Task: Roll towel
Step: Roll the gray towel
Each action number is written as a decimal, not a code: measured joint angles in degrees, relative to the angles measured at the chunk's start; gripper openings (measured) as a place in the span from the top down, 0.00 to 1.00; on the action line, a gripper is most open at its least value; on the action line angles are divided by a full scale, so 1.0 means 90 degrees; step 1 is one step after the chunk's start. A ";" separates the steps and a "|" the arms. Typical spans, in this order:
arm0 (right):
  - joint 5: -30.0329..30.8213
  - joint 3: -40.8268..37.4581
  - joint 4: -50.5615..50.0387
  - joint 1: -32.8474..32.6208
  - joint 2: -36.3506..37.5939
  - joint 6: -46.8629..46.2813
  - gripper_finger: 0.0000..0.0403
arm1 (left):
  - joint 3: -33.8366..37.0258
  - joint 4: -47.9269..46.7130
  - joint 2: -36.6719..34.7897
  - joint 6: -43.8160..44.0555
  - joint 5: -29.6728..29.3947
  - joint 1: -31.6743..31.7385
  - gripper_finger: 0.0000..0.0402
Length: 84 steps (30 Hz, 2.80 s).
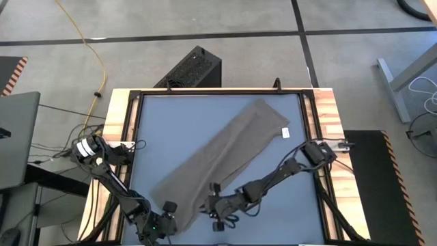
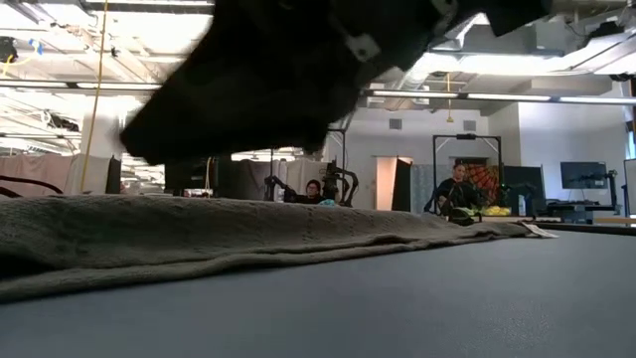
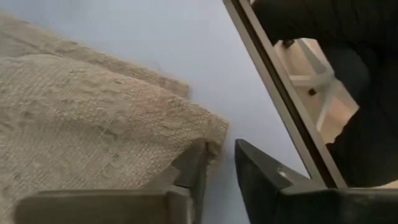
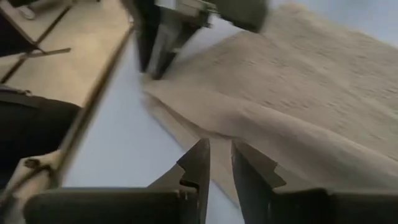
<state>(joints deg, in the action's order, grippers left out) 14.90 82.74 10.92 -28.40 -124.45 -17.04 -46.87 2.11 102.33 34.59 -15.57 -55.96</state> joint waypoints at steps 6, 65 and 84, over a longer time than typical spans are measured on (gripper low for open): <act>-0.0049 0.0917 -0.0252 -0.0281 -0.0766 -0.0309 0.84 | 0.0005 0.0053 -0.0013 0.0041 -0.0366 -0.0165 0.99; 0.0586 0.3564 -0.1560 -0.0350 -0.2473 -0.0843 0.95 | 0.0015 -0.0207 -0.1043 -0.0260 -0.2307 0.0029 1.00; 0.0854 0.3579 -0.1456 -0.0406 -0.2321 -0.0551 0.95 | 0.0015 -0.0119 -0.1040 -0.0042 -0.2196 0.0032 1.00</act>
<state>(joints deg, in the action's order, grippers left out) 22.59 114.96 -2.18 -32.06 -145.34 -22.00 -46.74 1.04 92.97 34.21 -35.33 -55.68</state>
